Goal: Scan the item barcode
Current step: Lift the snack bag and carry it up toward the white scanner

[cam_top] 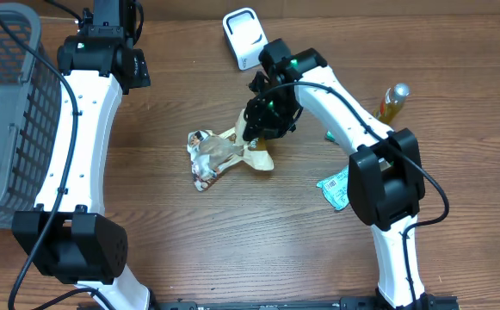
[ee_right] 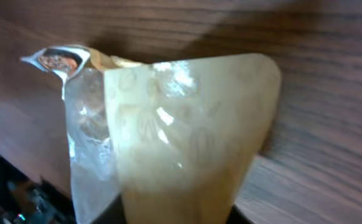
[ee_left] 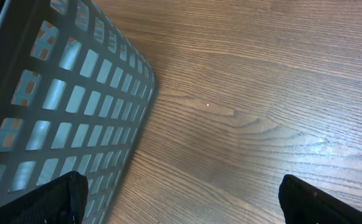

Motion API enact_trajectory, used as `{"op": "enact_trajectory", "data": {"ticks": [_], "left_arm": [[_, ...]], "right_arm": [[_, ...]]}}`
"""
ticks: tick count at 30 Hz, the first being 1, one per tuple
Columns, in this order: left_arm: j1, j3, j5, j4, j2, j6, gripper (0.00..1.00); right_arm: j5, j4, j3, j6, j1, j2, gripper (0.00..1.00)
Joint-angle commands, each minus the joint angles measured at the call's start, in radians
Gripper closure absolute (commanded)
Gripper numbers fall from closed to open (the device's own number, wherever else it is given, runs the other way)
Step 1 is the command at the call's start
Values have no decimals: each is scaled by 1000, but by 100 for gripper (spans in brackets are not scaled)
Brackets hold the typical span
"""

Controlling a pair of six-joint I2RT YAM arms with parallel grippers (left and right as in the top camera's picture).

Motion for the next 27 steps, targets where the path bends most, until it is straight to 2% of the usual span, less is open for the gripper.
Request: {"op": "enact_trajectory", "data": {"ticks": [1, 8, 12, 18, 20, 24, 27], "left_arm": [[-5, 16, -13, 1, -19, 8, 0], [-5, 16, -13, 2, -19, 8, 0], [-5, 16, -13, 1, -19, 8, 0], [-5, 16, -13, 1, -19, 8, 0], [-5, 16, -13, 2, -19, 8, 0], [-5, 16, -13, 1, -19, 8, 0], [-5, 16, -13, 1, -19, 8, 0]], "right_arm": [[-42, 0, 25, -43, 0, -53, 96], [-54, 11, 25, -42, -5, -53, 96], [-299, -3, 100, -198, -42, -60, 96], [-335, -17, 338, -365, -72, -106, 96], [-245, 27, 406, -412, -72, -108, 96], [-58, 165, 414, -412, -68, -107, 96], [171, 279, 412, -412, -68, -107, 96]]}}
